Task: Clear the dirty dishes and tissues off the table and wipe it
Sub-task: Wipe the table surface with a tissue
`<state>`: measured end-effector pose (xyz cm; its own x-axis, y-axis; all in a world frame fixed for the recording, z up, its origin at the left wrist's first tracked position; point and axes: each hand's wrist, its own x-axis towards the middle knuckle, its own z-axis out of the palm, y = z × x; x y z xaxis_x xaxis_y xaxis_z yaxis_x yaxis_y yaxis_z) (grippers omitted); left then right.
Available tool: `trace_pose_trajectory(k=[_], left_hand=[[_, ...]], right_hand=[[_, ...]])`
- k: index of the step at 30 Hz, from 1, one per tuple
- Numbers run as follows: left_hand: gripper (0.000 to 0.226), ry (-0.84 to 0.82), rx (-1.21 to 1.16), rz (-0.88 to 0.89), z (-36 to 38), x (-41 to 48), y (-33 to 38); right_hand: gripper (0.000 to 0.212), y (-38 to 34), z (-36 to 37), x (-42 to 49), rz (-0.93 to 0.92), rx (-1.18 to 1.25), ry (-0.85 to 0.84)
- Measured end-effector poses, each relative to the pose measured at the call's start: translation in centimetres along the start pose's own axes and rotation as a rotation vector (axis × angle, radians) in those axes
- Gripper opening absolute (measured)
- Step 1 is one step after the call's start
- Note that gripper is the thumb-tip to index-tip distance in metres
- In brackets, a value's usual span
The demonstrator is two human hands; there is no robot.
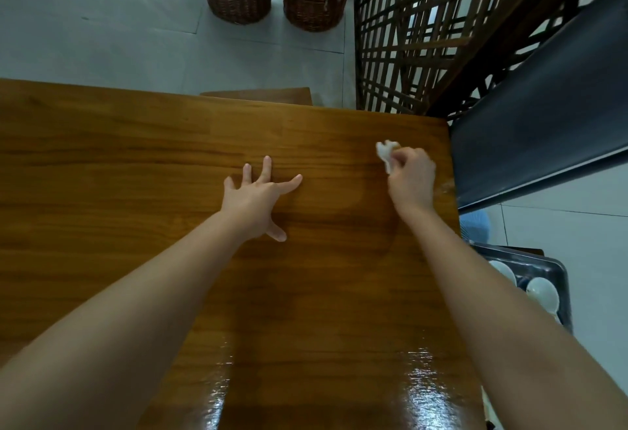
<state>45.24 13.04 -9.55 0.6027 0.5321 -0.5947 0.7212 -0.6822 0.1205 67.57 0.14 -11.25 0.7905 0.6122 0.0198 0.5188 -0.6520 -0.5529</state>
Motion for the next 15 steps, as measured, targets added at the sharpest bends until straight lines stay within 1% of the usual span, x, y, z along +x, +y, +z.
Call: trace_pose_trajectory(k=[2, 4, 6, 8, 10, 12, 15], left_hand=[[0.119, -0.006, -0.008, 0.000, -0.1, -0.1, 0.1], [0.118, -0.013, -0.009, 0.004, -0.3, -0.1, 0.1], [0.119, -0.017, -0.013, 0.006, -0.3, -0.1, 0.1], [0.119, -0.021, -0.012, 0.002, -0.4, -0.1, 0.2], [0.119, -0.025, -0.007, -0.001, -0.4, -0.1, 0.2], [0.118, -0.022, -0.006, -0.003, -0.4, -0.1, 0.3], [0.117, -0.021, 0.000, -0.015, -0.5, -0.2, 0.5]], right_hand=[[0.022, 1.8, -1.4, 1.1, 0.077, -0.036, 0.055], [0.023, 2.1, -1.7, 1.7, 0.100, -0.069, 0.086], [0.023, 1.1, -1.1, 2.0, 0.115, -0.069, 0.117], [0.022, -0.7, -0.1, 2.3, 0.109, -0.024, 0.100], [0.021, -3.1, 1.7, 2.1, 0.063, 0.012, 0.036], [0.019, -5.5, 3.7, 1.3, -0.026, 0.013, -0.010], [0.020, -7.9, 5.7, -0.5, -0.166, -0.007, -0.022]])
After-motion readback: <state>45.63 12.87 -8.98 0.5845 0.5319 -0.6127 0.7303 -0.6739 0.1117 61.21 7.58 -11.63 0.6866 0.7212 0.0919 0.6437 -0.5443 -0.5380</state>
